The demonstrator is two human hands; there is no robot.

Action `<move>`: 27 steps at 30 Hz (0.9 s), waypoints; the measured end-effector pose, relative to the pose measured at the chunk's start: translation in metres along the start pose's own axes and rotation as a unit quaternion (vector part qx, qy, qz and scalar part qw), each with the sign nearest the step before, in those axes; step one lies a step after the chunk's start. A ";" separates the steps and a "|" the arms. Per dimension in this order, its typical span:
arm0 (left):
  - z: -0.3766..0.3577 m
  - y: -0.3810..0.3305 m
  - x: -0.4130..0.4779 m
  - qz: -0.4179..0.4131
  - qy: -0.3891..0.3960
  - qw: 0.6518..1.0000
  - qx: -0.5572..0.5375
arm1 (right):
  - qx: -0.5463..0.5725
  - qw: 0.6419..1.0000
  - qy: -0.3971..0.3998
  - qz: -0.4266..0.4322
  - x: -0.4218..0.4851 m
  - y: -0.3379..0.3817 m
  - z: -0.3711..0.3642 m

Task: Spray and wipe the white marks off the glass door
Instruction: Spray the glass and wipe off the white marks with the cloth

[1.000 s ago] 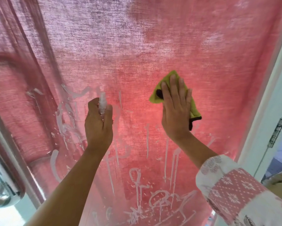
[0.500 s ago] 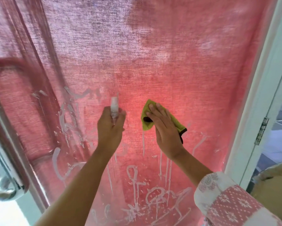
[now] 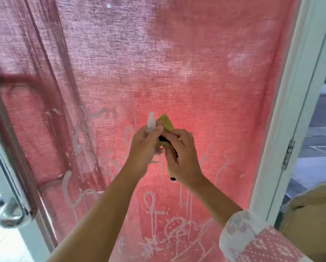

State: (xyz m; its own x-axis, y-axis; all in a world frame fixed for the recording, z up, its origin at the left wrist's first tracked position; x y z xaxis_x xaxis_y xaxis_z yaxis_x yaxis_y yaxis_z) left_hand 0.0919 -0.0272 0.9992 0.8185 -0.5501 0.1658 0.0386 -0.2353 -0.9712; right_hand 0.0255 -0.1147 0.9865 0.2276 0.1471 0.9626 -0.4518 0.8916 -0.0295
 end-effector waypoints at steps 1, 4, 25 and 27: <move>-0.001 0.000 0.000 -0.005 -0.003 1.000 0.011 | 0.016 1.000 -0.006 -0.009 0.001 0.002 0.004; -0.005 0.000 0.003 -0.017 -0.013 0.999 0.049 | 0.106 0.993 -0.006 -0.053 0.005 0.005 0.009; -0.027 -0.027 0.033 -0.294 -0.197 0.869 0.345 | 0.208 0.931 -0.091 -0.287 -0.005 -0.095 0.055; -0.033 -0.031 0.033 -0.333 -0.232 0.840 0.361 | 0.160 0.948 -0.089 -0.260 -0.006 -0.109 0.063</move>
State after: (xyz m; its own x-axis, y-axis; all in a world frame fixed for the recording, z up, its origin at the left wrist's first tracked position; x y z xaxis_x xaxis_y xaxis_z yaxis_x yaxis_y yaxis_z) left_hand 0.0986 -0.0646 1.0406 0.6055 -0.0789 0.7919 0.7773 0.2718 -0.5673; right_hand 0.0194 -0.2400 1.0009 0.3550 -0.3762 0.8558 -0.5642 0.6437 0.5170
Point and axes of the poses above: each hand's wrist, its own x-axis towards the middle knuckle, its own z-axis out of the back of the hand, y = z × x, the point moved 7 cm from there along x, towards the middle knuckle, and after that the axes turned 15 degrees about z, right-handed, at the moved point
